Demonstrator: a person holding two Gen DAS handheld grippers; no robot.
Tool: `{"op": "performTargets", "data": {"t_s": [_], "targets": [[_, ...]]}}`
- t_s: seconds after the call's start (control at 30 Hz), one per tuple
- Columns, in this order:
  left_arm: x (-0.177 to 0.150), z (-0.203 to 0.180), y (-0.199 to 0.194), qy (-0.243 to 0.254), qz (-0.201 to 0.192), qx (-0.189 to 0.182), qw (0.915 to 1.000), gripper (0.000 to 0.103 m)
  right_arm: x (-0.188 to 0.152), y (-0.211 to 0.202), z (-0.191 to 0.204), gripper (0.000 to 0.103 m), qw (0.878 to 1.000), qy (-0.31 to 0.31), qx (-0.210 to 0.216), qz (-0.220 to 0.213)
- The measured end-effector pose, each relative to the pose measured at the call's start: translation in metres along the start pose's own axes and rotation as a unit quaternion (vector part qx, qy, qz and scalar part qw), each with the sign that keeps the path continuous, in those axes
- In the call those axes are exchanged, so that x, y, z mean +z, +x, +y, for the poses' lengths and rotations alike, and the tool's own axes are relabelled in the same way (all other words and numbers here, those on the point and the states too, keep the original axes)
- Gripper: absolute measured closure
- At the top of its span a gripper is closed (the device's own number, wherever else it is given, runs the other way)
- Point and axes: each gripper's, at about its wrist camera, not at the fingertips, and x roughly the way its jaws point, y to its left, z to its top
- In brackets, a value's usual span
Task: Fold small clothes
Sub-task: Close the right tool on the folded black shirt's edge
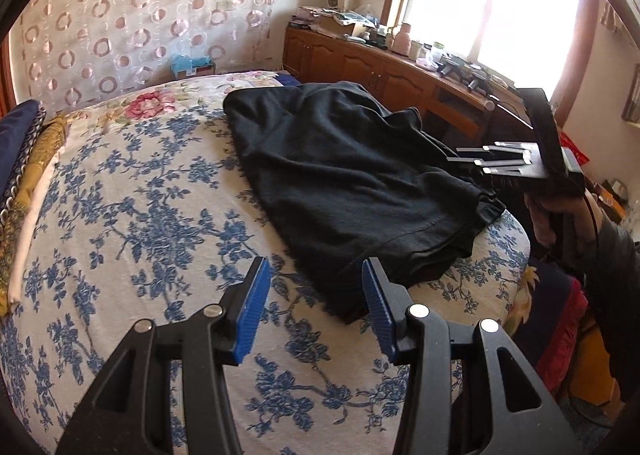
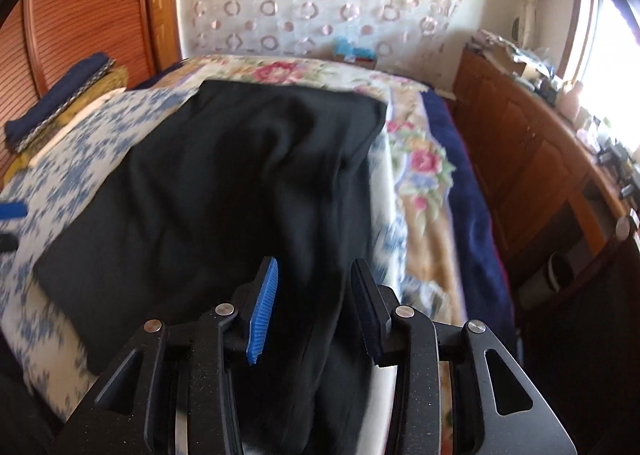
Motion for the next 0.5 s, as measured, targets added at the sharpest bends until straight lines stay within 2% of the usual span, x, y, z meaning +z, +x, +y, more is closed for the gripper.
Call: {"op": "performTargets", "data": {"t_s": [0.2,0.37,0.43,0.5], "targets": [[0.004,-0.008,0.009,0.002,0.008,-0.005,1.0,0.057,-0.022,-0.01,-0.015,0.065,0.998,0.055,0.026,-0.001],[0.005,-0.014,0.017,0.006,0.016,-0.007,0.9998,0.057,-0.027,-0.017,-0.012,0.065,0.996,0.066,0.058,-0.007],[0.005,-0.014,0.02,0.004,0.018,-0.006,0.9998,0.057,-0.029,-0.018,-0.008,0.066,0.997,0.062,0.047,-0.006],[0.004,-0.013,0.023,0.002,0.021,-0.007,0.9998,0.057,-0.03,-0.019,-0.005,0.076,0.997,0.06,0.047,-0.007]]}}
